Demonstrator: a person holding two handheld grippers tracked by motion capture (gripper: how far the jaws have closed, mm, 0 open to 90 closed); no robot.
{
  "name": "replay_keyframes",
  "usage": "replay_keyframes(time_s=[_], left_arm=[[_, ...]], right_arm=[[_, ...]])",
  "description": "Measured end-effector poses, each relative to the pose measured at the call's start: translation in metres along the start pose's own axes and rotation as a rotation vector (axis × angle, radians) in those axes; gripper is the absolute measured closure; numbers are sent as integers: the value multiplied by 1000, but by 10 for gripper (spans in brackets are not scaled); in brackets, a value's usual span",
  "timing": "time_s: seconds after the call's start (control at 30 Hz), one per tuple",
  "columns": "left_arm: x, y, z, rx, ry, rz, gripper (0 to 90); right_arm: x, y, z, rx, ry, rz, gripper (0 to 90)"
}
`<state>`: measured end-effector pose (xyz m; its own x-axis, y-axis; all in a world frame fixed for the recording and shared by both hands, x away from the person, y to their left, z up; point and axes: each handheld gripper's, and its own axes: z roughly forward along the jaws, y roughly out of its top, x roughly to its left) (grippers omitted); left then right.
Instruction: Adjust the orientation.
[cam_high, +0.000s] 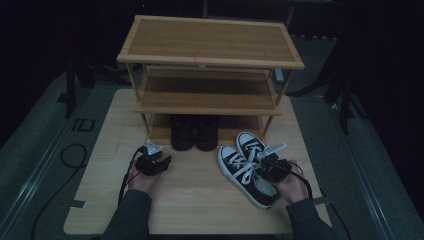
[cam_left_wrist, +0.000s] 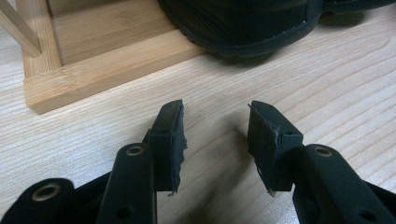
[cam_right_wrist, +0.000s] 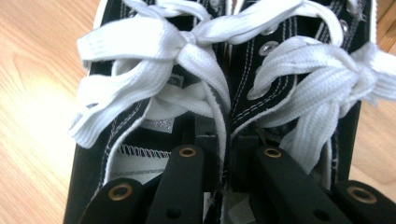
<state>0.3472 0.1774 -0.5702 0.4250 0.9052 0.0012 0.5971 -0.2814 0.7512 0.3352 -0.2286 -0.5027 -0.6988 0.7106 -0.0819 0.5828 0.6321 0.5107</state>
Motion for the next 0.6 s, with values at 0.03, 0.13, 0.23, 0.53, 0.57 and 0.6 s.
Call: replay_keyframes(time_s=[0.03,0.13,0.23,0.53,0.57,0.6], left_arm=[[0,0,0,-2,0,-2,562],[0,0,0,-2,0,-2,562],[0,0,0,-2,0,-3,562],[0,0,0,-1,-1,-2,561],[0,0,0,-1,-1,-2,561],[0,0,0,-1,-1,-2,561]], right_arm=[[-1,-1,-2,0,1,-32,859],[-4,-2,-4,0,9,-47,860],[-9,-8,-8,-4,30,-63,861],[-20,-16,-9,-25,83,-52,861],[-20,-17,-9,-27,85,-54,860],[-20,-17,-9,-28,86,-56,860]])
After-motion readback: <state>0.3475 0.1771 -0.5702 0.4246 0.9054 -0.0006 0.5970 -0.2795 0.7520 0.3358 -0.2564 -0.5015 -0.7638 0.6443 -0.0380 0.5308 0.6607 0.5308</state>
